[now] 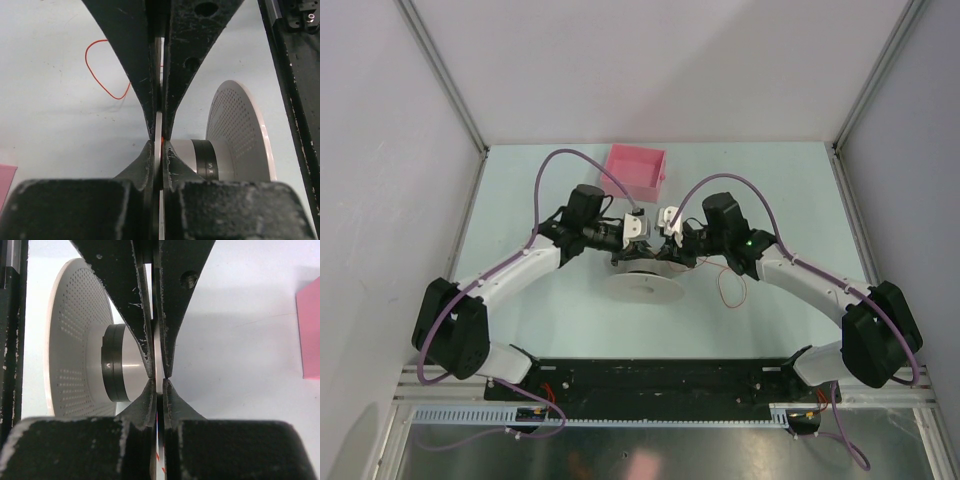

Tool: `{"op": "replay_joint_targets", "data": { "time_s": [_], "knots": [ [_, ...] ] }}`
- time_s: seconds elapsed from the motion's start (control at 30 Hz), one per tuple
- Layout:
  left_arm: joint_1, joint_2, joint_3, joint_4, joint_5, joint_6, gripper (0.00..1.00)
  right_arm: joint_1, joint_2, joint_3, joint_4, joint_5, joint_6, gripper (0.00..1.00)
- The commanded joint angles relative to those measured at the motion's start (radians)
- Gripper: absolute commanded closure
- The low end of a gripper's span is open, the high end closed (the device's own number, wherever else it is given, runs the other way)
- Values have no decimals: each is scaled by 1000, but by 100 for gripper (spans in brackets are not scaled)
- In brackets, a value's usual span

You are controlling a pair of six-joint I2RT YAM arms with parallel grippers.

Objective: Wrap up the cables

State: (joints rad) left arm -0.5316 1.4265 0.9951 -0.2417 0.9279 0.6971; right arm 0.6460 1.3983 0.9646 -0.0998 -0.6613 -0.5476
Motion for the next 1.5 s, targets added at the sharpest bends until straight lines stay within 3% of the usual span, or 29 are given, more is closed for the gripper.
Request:
{"op": "replay_joint_targets", "data": {
  "time_s": [0.0, 0.2, 0.23, 0.37, 0.5, 0.73, 0.93, 1.1, 1.27, 1.47],
  "knots": [
    [-4, -4, 41, 17, 24, -12, 99, 1, 4, 53, 43, 7, -14, 100],
    [10, -15, 36, 18, 31, -36, 100, -15, 3, 54, 36, 12, -7, 99],
    [14, -18, 33, 17, 34, -34, 100, -18, 0, 54, 38, 17, 0, 93],
    [52, -37, 34, 17, 57, -41, 100, -53, -17, 54, 7, 17, 14, 46],
    [109, -44, 42, 17, 75, -90, 100, -132, -31, 54, -77, -10, -10, 31],
    [172, -115, 23, 16, 36, -97, 100, -306, -27, 54, -90, -21, -16, 20],
    [202, -205, 59, 15, 36, -148, 100, -352, -49, 54, -18, -65, 32, 8],
    [208, -248, 53, 15, 59, -124, 100, -306, -55, 54, -32, -116, -92, 7],
    [208, -255, 49, 10, 75, -94, 100, -228, -68, 54, -103, -131, -359, 7],
    [208, -262, 54, 8, 102, -84, 100, -139, -16, 54, -167, -116, -585, 14]
  ]
}}
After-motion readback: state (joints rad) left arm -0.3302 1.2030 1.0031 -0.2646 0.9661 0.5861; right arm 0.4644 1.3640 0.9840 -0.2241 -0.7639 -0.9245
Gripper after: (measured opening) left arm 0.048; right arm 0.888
